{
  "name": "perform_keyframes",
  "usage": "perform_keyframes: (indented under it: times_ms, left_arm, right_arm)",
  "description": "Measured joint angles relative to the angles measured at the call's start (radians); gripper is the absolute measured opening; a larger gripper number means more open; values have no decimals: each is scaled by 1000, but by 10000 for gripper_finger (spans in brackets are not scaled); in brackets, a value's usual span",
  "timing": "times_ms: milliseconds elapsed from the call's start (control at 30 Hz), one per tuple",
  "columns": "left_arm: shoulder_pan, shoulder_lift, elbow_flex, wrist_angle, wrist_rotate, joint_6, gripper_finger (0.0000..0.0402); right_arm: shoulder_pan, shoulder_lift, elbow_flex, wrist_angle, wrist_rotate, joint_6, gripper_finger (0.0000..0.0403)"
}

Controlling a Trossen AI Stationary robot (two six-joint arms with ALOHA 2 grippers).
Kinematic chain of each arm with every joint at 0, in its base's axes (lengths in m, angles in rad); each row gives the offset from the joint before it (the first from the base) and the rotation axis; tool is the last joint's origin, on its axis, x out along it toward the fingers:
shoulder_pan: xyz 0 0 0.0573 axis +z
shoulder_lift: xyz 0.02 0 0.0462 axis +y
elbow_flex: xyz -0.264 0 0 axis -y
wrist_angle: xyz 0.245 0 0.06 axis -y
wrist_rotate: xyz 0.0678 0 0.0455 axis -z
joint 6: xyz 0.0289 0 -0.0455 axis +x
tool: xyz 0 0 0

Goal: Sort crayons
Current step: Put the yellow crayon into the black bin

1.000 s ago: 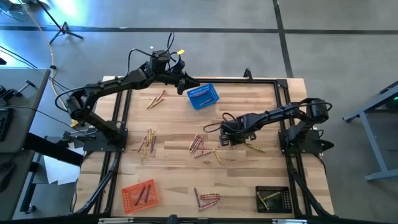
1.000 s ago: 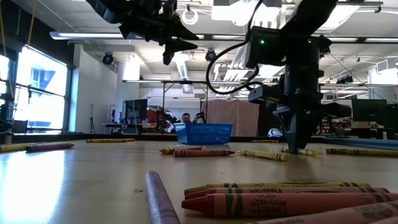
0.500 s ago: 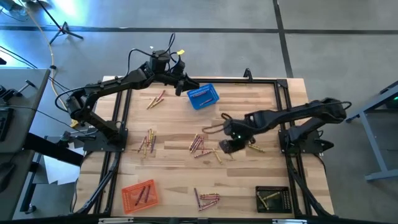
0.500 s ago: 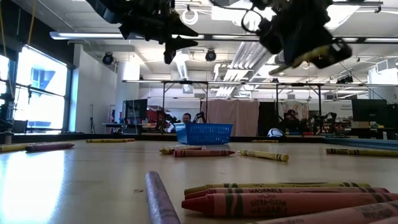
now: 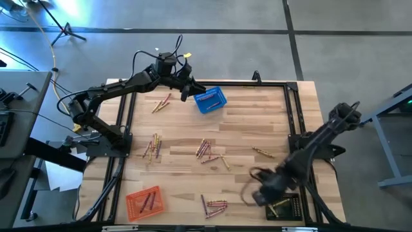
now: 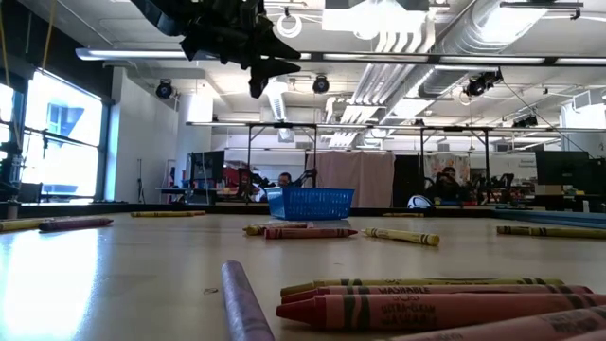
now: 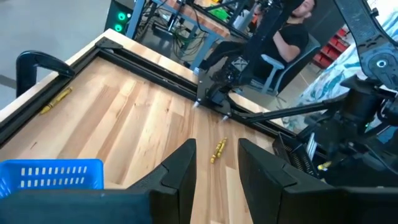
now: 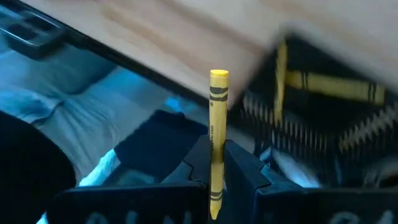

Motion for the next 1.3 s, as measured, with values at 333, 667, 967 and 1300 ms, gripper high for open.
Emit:
perform_keyframes:
  times_ms: [333,667,967,1300]
  left_arm:
    - [1,0,0,4,0,26,103]
    - [1,0,0,-3,-1,19,103]
    - [0,0,0,-18,-1,16,103]
    - [0,0,0,-18,-1,17,103]
  right_arm:
    - [119,48,0,-167,-5,169,16]
    - [135,70,-14,-216,-11,118,16]
    - [137,70,-74,-86,-13,79,23]
    - [137,70,-76,9,-18,91,74]
